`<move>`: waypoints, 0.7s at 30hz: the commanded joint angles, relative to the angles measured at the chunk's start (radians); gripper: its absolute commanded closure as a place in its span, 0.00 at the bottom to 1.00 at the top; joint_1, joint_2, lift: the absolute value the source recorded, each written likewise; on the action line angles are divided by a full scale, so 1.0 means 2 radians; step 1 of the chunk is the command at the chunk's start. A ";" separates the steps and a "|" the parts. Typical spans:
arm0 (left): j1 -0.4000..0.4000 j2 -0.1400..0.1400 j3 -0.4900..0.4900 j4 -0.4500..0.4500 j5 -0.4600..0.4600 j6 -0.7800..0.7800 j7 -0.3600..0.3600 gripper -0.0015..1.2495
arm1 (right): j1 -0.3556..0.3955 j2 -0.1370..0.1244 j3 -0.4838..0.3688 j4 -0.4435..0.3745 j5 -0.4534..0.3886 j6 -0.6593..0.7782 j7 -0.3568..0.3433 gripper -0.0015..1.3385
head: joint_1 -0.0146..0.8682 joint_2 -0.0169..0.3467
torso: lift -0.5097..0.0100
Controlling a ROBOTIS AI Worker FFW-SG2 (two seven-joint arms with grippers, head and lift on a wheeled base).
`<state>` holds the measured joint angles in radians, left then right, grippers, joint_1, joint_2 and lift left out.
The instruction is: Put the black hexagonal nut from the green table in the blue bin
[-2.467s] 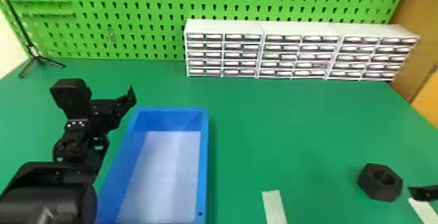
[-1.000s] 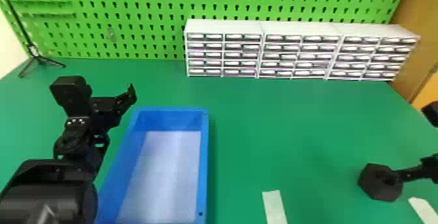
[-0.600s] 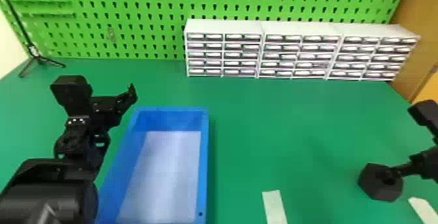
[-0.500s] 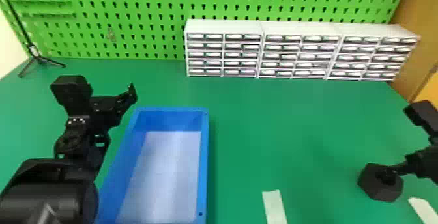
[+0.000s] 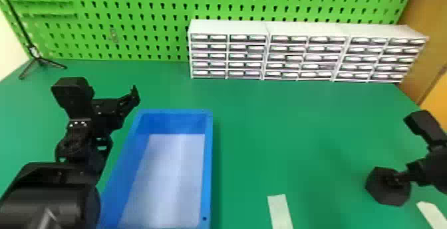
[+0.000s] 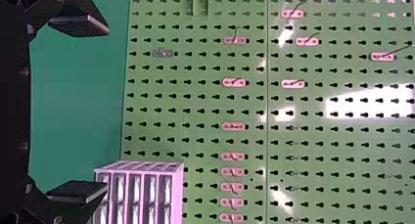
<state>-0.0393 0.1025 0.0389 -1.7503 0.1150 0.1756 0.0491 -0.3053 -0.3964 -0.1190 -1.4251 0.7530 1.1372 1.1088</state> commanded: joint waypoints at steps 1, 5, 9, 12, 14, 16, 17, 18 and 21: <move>0.000 -0.001 0.001 -0.001 0.000 0.000 0.000 0.13 | -0.002 0.001 -0.003 0.008 -0.009 -0.004 -0.009 0.11 | 0.79 0.12 | 0.80; -0.001 0.000 0.000 0.000 0.000 0.000 0.000 0.13 | -0.004 0.002 -0.003 0.015 -0.014 -0.006 -0.016 0.11 | 0.79 0.12 | 0.80; -0.001 0.000 0.000 0.000 0.000 0.000 0.001 0.13 | -0.004 0.002 -0.003 0.018 -0.016 -0.008 -0.018 0.12 | 0.79 0.12 | 0.80; -0.001 0.000 0.001 0.000 0.001 0.000 0.001 0.13 | -0.003 0.002 -0.003 0.018 -0.016 -0.007 -0.018 0.15 | 0.79 0.12 | 0.80; -0.001 -0.001 0.001 0.000 0.000 0.000 0.001 0.13 | -0.003 0.002 -0.003 0.018 -0.016 -0.006 -0.019 0.23 | 0.79 0.12 | 0.80; 0.000 -0.001 0.001 0.000 0.000 0.000 0.001 0.13 | -0.003 0.003 -0.003 0.018 -0.018 -0.005 -0.018 0.33 | 0.79 0.12 | 0.80; 0.000 -0.001 0.001 -0.001 0.001 0.000 0.001 0.13 | -0.003 0.003 -0.001 0.017 -0.018 -0.004 -0.018 0.38 | 0.79 0.12 | 0.80; 0.000 0.000 0.001 -0.001 0.001 0.000 0.001 0.13 | -0.002 0.003 0.000 0.016 -0.018 -0.003 -0.018 0.41 | 0.79 0.12 | 0.80; 0.000 0.000 0.001 -0.001 0.001 0.000 0.001 0.13 | -0.001 0.003 0.000 0.010 -0.018 0.000 -0.018 0.50 | 0.79 0.12 | 0.80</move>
<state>-0.0402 0.1023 0.0412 -1.7506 0.1158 0.1749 0.0506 -0.3109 -0.3914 -0.1204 -1.3927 0.7181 1.1295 1.0722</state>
